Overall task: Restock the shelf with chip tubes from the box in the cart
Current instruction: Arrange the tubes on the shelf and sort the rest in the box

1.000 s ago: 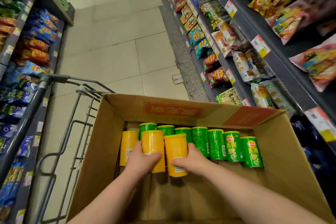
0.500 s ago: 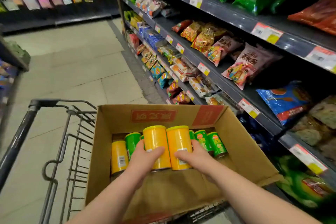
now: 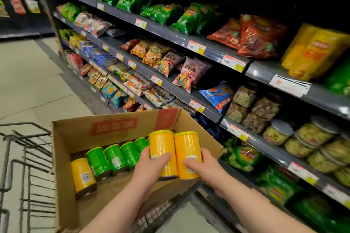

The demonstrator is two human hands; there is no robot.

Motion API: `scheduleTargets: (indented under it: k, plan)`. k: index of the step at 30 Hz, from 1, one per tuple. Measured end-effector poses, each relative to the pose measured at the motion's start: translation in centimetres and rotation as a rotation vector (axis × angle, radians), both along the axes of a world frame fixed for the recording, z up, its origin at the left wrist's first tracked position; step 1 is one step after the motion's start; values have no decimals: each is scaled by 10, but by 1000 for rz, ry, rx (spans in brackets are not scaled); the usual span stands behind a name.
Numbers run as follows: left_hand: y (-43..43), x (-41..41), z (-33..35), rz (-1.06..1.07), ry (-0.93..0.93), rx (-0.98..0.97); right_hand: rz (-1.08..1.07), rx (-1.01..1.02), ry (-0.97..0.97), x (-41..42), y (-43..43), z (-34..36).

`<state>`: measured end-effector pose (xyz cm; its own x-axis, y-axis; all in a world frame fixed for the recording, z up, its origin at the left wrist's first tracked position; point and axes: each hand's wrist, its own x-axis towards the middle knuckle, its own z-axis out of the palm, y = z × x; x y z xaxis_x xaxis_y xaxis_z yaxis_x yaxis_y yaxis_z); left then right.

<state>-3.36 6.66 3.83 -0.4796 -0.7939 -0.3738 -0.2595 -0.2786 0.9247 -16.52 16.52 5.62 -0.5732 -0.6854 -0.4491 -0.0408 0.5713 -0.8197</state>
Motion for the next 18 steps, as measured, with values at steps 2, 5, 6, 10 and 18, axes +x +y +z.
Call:
scheduleTargets:
  k: [2,5,6,10,18]
  plan:
    - [12,-6,0,-36,17,-1,-49,-9,-3,0,18,2]
    - [32,-14,3,-93,46,12,-119,-5,0,-2,43,3]
    - [39,-17,3,-108,52,17,-140,-4,-5,-3,52,3]
    - [67,-32,5,-190,63,14,-233,-30,-7,-8,90,8]
    - [171,-76,15,-438,89,-26,-448,-50,20,-24,218,15]
